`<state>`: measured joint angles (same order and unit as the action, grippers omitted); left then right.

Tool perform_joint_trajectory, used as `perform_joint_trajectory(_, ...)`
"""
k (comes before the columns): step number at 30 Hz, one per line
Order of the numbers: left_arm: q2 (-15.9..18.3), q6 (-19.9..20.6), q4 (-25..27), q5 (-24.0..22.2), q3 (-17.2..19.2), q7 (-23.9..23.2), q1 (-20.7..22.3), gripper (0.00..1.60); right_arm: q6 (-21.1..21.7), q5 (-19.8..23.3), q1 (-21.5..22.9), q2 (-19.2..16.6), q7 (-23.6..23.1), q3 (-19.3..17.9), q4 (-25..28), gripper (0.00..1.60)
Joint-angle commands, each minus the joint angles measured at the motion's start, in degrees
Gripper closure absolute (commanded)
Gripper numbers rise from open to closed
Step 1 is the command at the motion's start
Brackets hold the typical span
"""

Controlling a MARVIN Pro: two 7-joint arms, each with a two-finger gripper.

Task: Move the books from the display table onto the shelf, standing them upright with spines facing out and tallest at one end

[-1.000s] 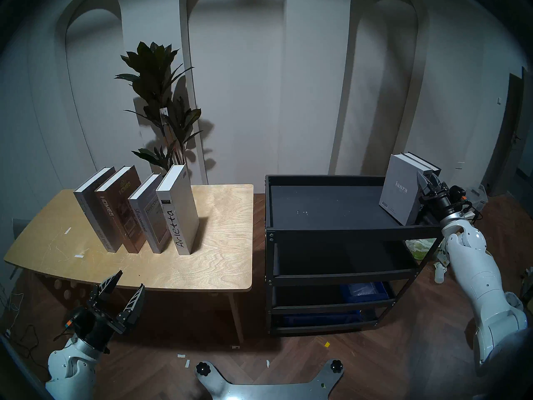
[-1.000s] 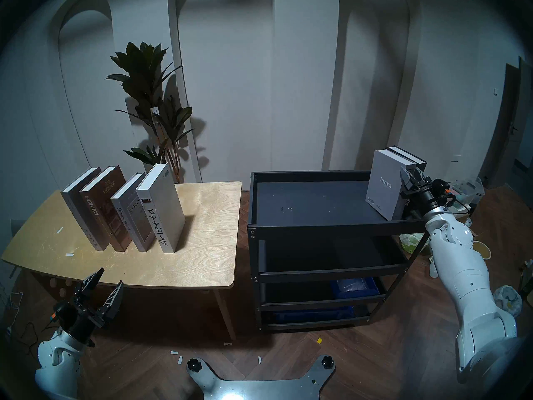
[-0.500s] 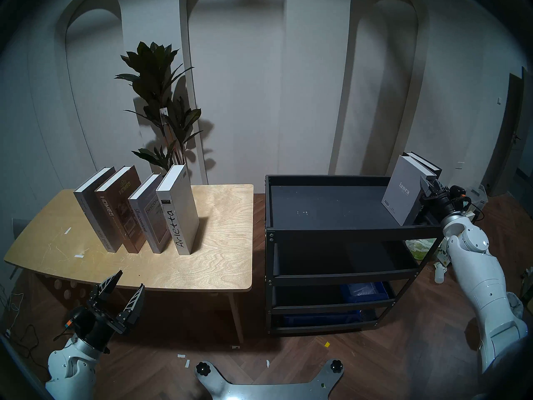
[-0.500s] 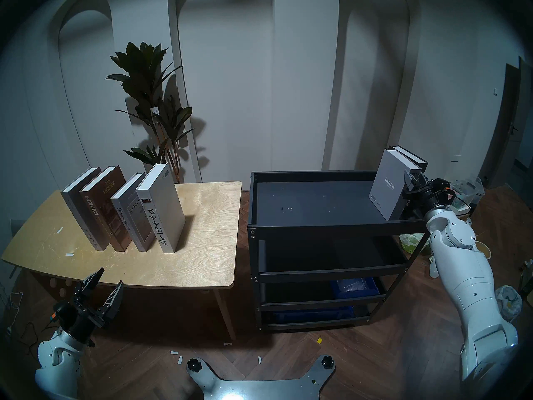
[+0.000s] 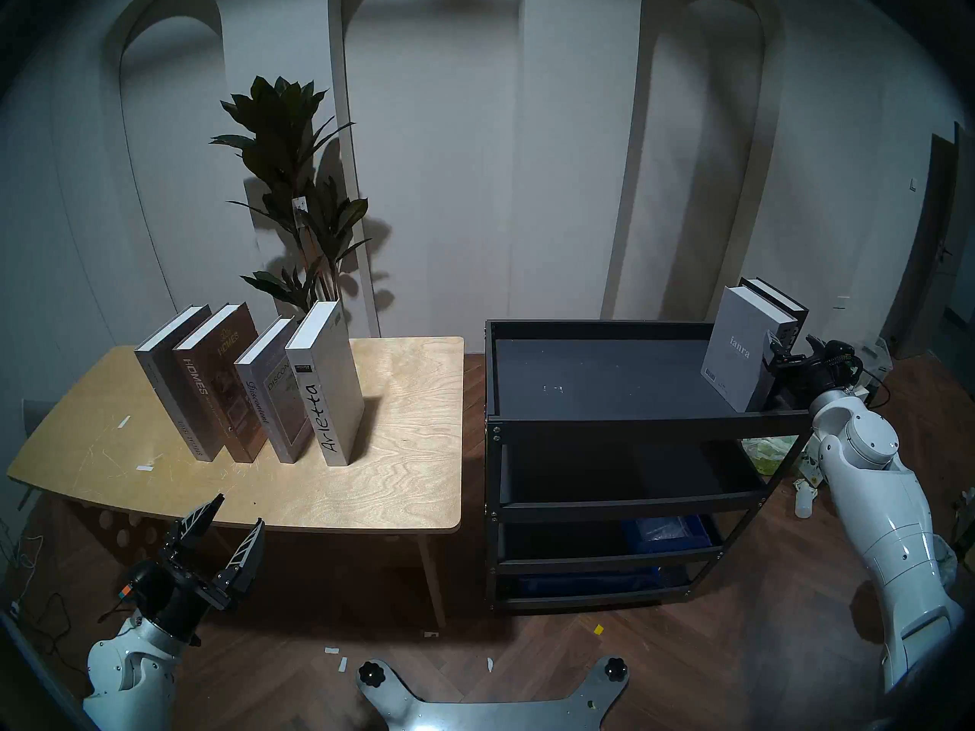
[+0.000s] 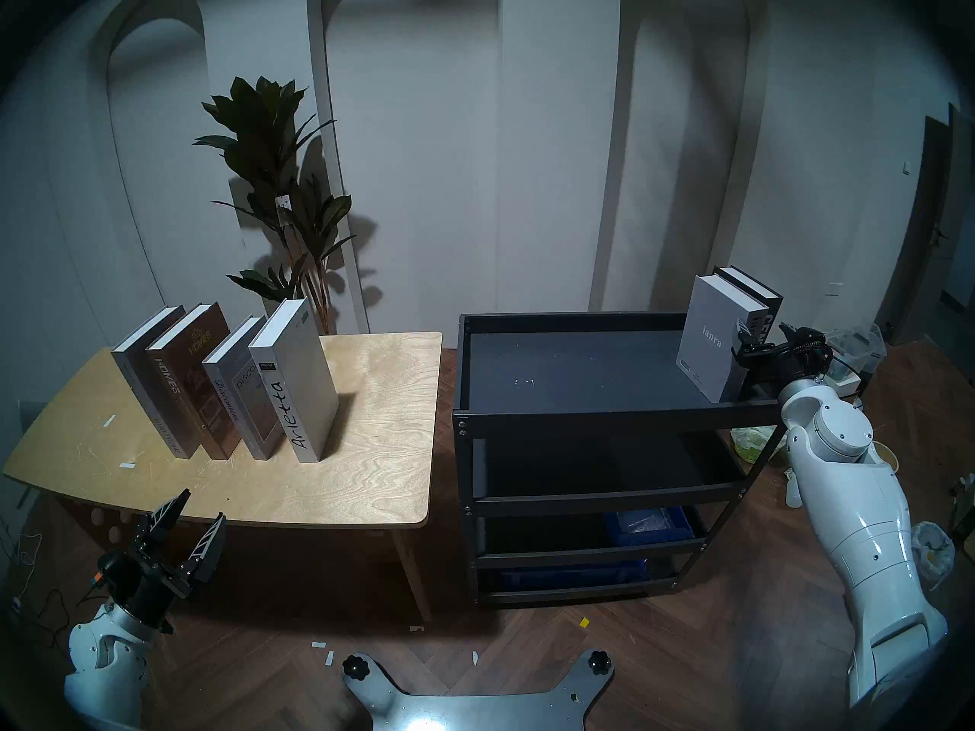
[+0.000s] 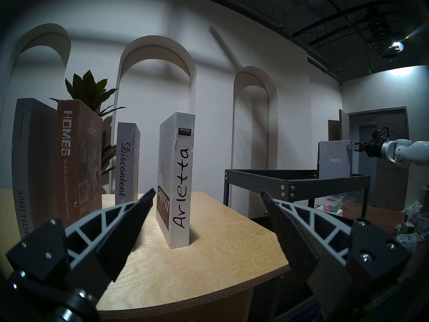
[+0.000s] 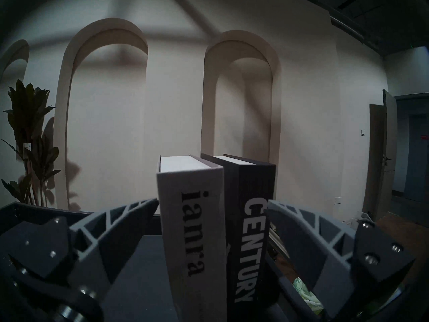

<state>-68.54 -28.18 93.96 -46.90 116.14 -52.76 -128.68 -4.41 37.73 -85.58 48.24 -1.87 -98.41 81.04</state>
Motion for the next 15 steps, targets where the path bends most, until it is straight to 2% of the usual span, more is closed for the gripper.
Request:
perform_joint_trajectory(1,0.0,-0.1,0.8,0.0,0.1,0.0,-0.1,0.0,1.0,0.1,-2.3,-0.8,3.0,-3.2,6.0,0.0)
perform_joint_trajectory(8,0.0,-0.1,0.8,0.0,0.1,0.0,-0.1,0.0,0.5,0.0,-5.3,-0.5,6.2,-8.2,12.4,0.0)
perform_joint_trajectory(15,0.0,-0.1,0.7,0.0,0.1,0.0,0.0,0.0,-2.1,0.5,-5.8,2.0,6.8,-9.7,17.0,0.0)
